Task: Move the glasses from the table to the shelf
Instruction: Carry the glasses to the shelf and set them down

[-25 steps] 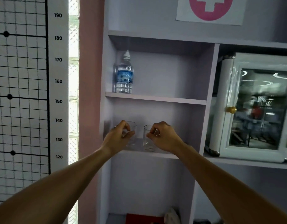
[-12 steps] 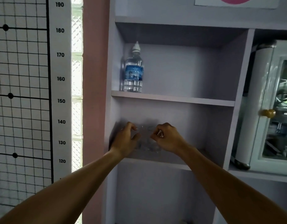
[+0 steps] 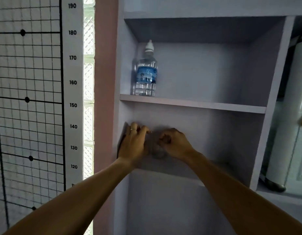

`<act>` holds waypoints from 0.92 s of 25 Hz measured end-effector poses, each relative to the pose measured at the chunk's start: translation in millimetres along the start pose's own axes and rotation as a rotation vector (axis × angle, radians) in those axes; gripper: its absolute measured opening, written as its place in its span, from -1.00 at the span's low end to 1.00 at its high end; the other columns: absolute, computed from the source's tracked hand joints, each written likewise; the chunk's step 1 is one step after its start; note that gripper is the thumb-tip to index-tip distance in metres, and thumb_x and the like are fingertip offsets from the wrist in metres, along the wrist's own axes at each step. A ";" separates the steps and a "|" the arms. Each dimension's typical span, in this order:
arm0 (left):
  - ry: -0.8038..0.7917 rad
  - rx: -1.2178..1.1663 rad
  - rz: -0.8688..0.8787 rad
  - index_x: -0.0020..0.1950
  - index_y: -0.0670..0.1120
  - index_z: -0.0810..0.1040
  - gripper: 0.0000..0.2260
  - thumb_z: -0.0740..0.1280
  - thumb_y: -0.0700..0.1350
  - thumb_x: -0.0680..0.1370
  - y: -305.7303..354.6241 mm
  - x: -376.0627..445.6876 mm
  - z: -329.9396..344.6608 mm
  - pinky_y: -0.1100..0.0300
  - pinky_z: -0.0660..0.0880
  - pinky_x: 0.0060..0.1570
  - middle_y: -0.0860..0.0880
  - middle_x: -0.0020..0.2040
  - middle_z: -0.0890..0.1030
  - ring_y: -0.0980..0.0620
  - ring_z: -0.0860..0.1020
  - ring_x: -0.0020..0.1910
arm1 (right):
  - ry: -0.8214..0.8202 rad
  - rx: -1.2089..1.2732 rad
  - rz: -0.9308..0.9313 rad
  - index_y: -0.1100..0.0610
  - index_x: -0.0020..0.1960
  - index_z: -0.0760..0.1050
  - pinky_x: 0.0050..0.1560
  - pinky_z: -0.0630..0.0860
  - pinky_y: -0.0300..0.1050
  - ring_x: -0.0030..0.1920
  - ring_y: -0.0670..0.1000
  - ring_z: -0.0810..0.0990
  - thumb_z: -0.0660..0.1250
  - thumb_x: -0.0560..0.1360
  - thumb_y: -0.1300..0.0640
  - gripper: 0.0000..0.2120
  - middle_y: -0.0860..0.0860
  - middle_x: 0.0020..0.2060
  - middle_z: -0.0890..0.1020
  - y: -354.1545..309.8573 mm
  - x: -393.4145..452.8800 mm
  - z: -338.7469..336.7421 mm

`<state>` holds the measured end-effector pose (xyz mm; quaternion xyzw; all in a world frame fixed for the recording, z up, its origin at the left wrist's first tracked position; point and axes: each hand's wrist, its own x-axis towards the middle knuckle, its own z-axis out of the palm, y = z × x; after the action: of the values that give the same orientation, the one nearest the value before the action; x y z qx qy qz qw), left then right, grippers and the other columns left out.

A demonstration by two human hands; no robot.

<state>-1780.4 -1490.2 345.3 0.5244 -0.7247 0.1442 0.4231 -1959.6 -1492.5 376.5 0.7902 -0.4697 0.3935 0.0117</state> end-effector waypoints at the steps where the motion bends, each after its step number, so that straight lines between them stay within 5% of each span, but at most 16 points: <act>1: -0.006 0.007 -0.005 0.16 0.01 0.47 -0.77 0.37 -0.14 0.53 1.6 -1.3 -0.6 0.05 0.49 0.12 -0.06 0.25 0.37 -0.06 0.43 0.14 | 0.012 0.004 -0.022 0.15 -0.15 0.64 -0.09 0.46 -0.21 -0.14 -0.02 0.56 0.44 0.45 0.17 -0.95 0.00 -0.21 0.61 0.5 1.7 1.1; 3: -0.009 -0.074 -0.041 0.01 0.00 0.47 -0.94 0.27 -0.15 0.57 3.4 -2.2 -1.4 0.02 0.49 0.02 -0.06 0.11 0.48 -0.08 0.49 0.02 | 0.032 0.009 -0.038 0.15 -0.13 0.65 -0.04 0.46 -0.22 -0.10 -0.04 0.51 0.47 0.43 0.16 -0.94 -0.09 -0.22 0.52 1.9 4.7 3.6; 7: -0.004 -0.190 -0.139 -0.25 -0.01 0.47 -0.72 0.10 0.00 0.60 -3.7 -1.3 4.5 -0.01 0.49 -0.05 0.00 -0.25 0.59 -0.07 0.56 -0.17 | 0.030 0.013 -0.060 0.12 -0.11 0.62 0.00 0.53 -0.14 -0.10 -0.01 0.54 0.49 0.45 0.09 -0.89 -0.10 -0.20 0.55 3.2 12.0 9.4; 10: -0.020 -0.254 -0.223 -0.19 0.01 0.54 -0.73 0.12 0.02 0.59 -6.9 -3.1 10.9 -0.07 0.51 0.06 -0.05 -0.15 0.65 -0.07 0.61 -0.10 | 0.053 0.018 -0.053 0.08 -0.03 0.57 0.00 0.52 -0.17 -0.07 0.00 0.55 0.46 0.44 0.15 -0.87 0.04 -0.04 0.58 4.8 16.1 14.6; 15: -0.003 -0.428 -0.308 -0.10 0.35 0.61 -0.66 0.18 -0.08 0.62 -5.6 -8.2 8.2 0.43 0.47 -0.15 0.21 -0.13 0.66 0.29 0.59 -0.10 | 0.051 0.120 0.067 0.00 -0.03 0.47 -0.23 0.40 -0.42 -0.18 -0.05 0.53 0.44 0.37 0.15 -0.78 0.03 0.00 0.47 5.5 19.0 21.6; 20: -0.045 -0.290 -0.279 -0.06 0.02 0.60 -0.72 0.11 -0.09 0.66 -5.8 -7.1 10.3 0.16 0.48 0.04 -0.01 -0.03 0.66 -0.03 0.59 0.01 | 0.044 0.117 0.070 0.00 -0.08 0.46 -0.34 0.30 -0.44 -0.23 -0.09 0.50 0.46 0.36 0.13 -0.78 0.03 -0.11 0.54 6.2 18.3 21.1; 23: -0.176 -0.055 -0.222 0.13 -0.08 0.53 -0.84 0.28 -0.11 0.57 -7.1 -7.0 5.9 0.13 0.43 -0.01 -0.08 0.05 0.58 -0.13 0.55 0.06 | 0.055 0.113 0.046 0.04 0.00 0.48 -0.22 0.41 -0.28 -0.15 0.02 0.54 0.44 0.36 0.14 -0.75 0.04 -0.10 0.56 3.6 15.8 18.5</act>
<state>-1776.2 -1492.5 334.7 0.6003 -0.7001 0.0298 0.3855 -1947.1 -1513.3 372.5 0.7675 -0.4645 0.4408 -0.0291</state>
